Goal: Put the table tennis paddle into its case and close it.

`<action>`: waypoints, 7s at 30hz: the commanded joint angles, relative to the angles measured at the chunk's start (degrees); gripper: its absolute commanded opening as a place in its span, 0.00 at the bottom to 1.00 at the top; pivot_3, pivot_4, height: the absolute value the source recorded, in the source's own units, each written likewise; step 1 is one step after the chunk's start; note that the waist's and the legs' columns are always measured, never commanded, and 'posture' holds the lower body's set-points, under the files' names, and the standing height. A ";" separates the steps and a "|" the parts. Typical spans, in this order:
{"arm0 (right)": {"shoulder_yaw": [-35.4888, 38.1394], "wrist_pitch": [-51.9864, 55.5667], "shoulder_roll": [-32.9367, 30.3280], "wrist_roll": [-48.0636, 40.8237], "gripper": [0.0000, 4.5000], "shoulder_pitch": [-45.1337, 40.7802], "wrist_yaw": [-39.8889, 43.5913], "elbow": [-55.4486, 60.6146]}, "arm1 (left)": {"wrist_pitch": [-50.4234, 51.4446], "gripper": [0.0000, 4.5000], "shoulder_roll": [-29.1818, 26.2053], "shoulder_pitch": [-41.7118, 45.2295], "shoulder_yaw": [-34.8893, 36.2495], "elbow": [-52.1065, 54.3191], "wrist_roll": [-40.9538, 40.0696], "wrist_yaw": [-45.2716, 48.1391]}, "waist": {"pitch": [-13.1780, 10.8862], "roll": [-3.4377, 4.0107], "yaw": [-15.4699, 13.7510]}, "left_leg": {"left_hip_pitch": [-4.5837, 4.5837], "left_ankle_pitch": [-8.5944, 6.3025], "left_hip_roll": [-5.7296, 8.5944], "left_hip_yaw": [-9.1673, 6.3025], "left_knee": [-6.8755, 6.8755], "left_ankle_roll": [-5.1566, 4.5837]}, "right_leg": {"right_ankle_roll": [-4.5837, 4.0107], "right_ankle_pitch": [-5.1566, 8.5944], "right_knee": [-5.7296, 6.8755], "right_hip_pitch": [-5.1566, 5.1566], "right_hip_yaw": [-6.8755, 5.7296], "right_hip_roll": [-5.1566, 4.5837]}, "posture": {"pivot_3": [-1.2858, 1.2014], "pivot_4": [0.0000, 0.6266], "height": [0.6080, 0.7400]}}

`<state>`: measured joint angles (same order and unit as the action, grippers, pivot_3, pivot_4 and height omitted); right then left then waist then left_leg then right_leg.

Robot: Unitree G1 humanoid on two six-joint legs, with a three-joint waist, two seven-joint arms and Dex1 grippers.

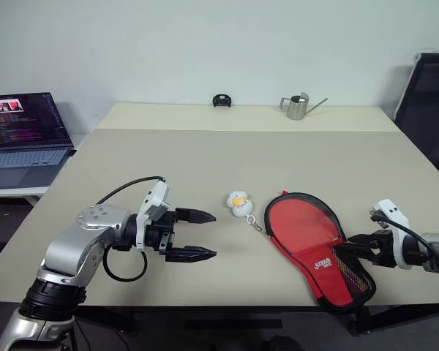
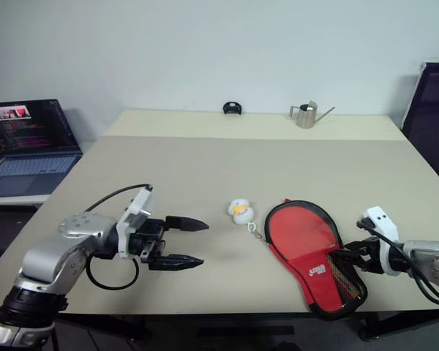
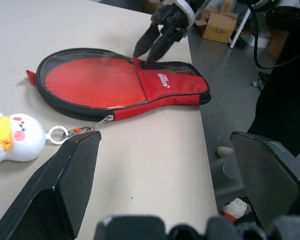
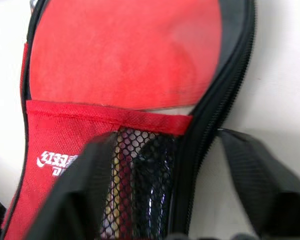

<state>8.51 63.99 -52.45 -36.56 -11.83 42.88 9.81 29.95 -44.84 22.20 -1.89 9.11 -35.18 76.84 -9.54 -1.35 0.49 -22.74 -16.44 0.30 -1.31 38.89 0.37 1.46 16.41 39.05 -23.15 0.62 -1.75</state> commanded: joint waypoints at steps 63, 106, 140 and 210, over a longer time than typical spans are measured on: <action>3.42 28.51 31.14 -3.94 0.01 -11.18 -12.81 6.73 | 0.61 1.00 -3.58 -1.51 4.96 1.62 -1.15 -0.20 | 0.20 -0.32 2.89 | 1.00 0.01 -2.14 0.28 -0.54 0.01 | -2.03 -0.30 0.40 -0.11 0.36 2.59 | 0.52 0.24 1.00; 12.71 20.90 21.03 -27.62 1.00 -4.13 -27.56 18.40 | 0.03 1.00 -3.06 -2.50 5.60 1.52 -0.74 -1.00 | 0.06 -0.12 1.39 | 0.89 0.01 -2.22 0.33 -0.85 0.02 | -1.78 -0.13 -0.04 -0.11 0.34 2.56 | 0.52 0.24 1.00; -26.22 -25.86 20.88 15.04 1.00 -15.02 -2.26 -3.31 | -2.76 1.00 -3.58 0.09 11.77 -4.13 4.52 -12.54 | -0.05 -0.04 1.04 | 0.84 0.02 -2.24 0.32 -0.82 0.04 | -2.02 -0.24 -0.06 -0.15 0.26 2.45 | 0.52 0.24 1.00; -25.11 -25.36 32.84 26.19 1.00 -10.35 -6.70 -6.13 | -29.68 0.48 22.23 34.60 -7.75 -73.53 39.09 -7.20 | 0.46 -0.31 1.38 | 0.98 0.03 -1.98 0.31 -0.69 0.06 | -1.99 -0.34 0.14 -0.04 0.23 2.52 | 0.52 0.24 1.00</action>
<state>-15.33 36.62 -19.87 -10.43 -23.54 36.36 4.87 0.52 -22.58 57.58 -9.61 -64.20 3.42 69.74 -9.08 -1.66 1.87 -21.74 -16.41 -1.67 -0.99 38.20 0.43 -0.53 16.06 39.22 -23.19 0.85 0.77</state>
